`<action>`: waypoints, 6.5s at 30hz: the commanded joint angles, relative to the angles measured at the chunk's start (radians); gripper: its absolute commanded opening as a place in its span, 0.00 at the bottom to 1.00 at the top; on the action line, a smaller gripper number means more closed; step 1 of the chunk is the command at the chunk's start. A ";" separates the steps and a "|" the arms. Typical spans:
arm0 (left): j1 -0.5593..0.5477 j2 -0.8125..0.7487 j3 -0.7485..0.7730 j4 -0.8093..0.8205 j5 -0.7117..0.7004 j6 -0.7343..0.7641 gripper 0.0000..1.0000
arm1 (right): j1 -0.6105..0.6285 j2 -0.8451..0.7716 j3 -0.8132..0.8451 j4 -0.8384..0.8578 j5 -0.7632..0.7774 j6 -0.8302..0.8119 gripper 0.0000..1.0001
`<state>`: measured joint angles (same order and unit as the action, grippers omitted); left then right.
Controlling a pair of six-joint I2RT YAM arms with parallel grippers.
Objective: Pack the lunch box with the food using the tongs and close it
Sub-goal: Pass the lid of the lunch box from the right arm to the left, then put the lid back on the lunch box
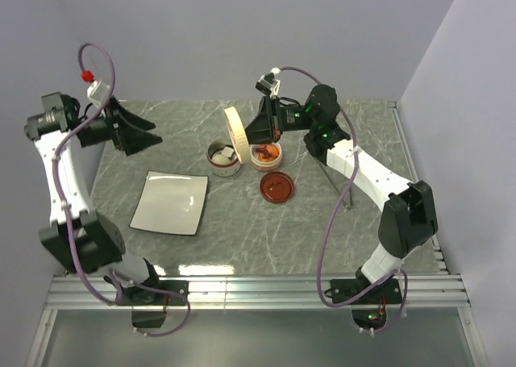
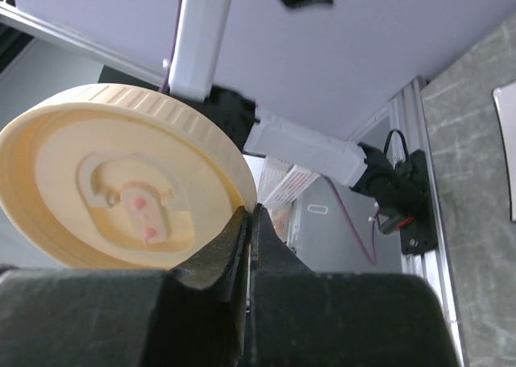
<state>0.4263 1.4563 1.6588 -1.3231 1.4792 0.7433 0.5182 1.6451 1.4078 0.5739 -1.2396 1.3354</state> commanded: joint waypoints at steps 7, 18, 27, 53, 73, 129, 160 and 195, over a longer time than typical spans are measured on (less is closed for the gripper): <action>-0.142 -0.037 0.098 0.699 -0.342 -0.860 0.99 | -0.046 -0.053 -0.024 0.000 0.020 0.025 0.00; -0.507 -0.447 -0.501 1.574 -0.166 -0.813 0.99 | -0.058 -0.054 -0.076 0.239 -0.049 0.189 0.00; -0.682 -0.484 -0.510 1.540 -0.212 -0.684 0.99 | 0.023 -0.102 -0.090 0.118 -0.107 0.052 0.00; -0.764 -0.577 -0.587 1.449 -0.399 -0.628 0.99 | -0.058 -0.090 -0.099 0.192 -0.041 0.135 0.00; -0.814 -0.511 -0.513 1.435 -0.355 -0.567 1.00 | 0.016 -0.045 -0.079 0.109 -0.054 0.079 0.00; -0.854 -0.518 -0.478 1.119 -0.290 -0.351 0.72 | -0.073 0.002 -0.035 0.360 -0.032 0.283 0.00; -0.932 -0.527 -0.650 1.816 -0.783 -0.877 0.47 | -0.027 -0.016 -0.104 0.511 0.038 0.423 0.00; -0.959 -0.287 -0.290 0.919 -1.119 -0.786 0.00 | -0.359 -0.111 0.037 -0.774 0.210 -0.659 0.73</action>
<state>-0.5282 1.0721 1.2491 -0.1528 0.4763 -0.0452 0.2043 1.6196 1.3460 0.0902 -1.1496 1.0050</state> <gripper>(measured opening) 0.102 0.710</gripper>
